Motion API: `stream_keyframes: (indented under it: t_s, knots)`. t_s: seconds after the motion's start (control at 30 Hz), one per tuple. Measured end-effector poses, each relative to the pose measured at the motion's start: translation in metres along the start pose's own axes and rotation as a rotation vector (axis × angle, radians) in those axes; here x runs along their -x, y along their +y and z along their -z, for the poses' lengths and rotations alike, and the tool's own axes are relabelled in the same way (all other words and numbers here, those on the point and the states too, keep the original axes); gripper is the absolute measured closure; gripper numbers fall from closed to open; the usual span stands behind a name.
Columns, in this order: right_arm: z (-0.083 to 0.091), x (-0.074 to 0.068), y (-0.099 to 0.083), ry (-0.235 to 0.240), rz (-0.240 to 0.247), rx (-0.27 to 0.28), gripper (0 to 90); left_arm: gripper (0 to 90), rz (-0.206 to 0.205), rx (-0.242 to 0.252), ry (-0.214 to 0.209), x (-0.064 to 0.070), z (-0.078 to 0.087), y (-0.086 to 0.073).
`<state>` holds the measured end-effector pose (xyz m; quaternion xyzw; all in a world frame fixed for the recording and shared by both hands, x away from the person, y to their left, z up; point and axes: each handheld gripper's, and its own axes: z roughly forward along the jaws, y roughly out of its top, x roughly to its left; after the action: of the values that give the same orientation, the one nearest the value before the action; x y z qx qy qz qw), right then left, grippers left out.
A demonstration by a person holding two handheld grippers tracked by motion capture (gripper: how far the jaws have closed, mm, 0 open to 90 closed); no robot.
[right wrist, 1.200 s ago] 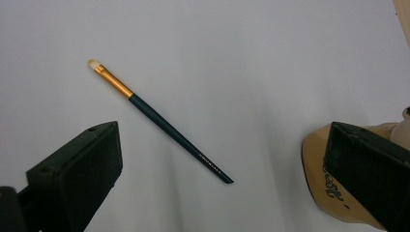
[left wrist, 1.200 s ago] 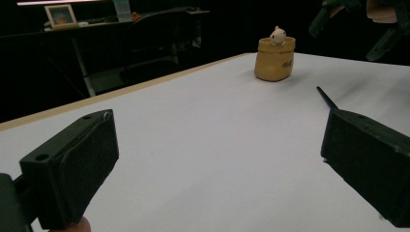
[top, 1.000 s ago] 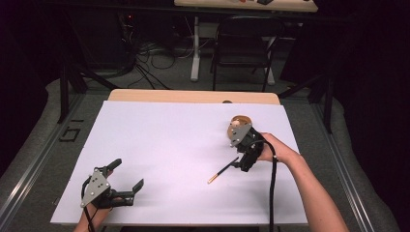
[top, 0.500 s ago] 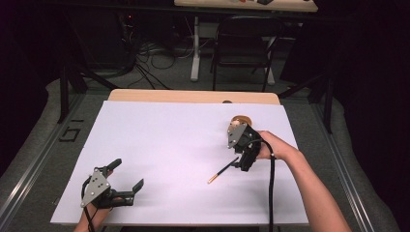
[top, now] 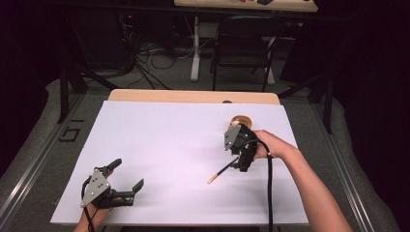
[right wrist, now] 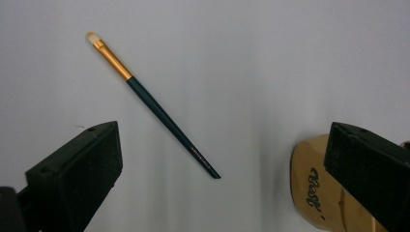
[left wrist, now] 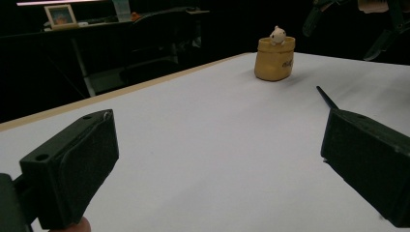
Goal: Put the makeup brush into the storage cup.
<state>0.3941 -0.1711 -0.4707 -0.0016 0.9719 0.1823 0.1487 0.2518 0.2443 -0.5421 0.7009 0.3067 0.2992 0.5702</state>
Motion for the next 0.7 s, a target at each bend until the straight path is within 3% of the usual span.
stream_keyframes:
  t_s: [0.43,0.7]
  knots:
    - [-0.01,-0.003,0.011,0.058,0.069,-0.071,0.0,0.1,-0.002,0.003,0.002,0.0,0.0,0.0]
    - [-0.018,-0.007,0.014,0.068,0.1,-0.106,0.5,0.1,-0.003,0.004,0.003,0.0,0.0,0.0]
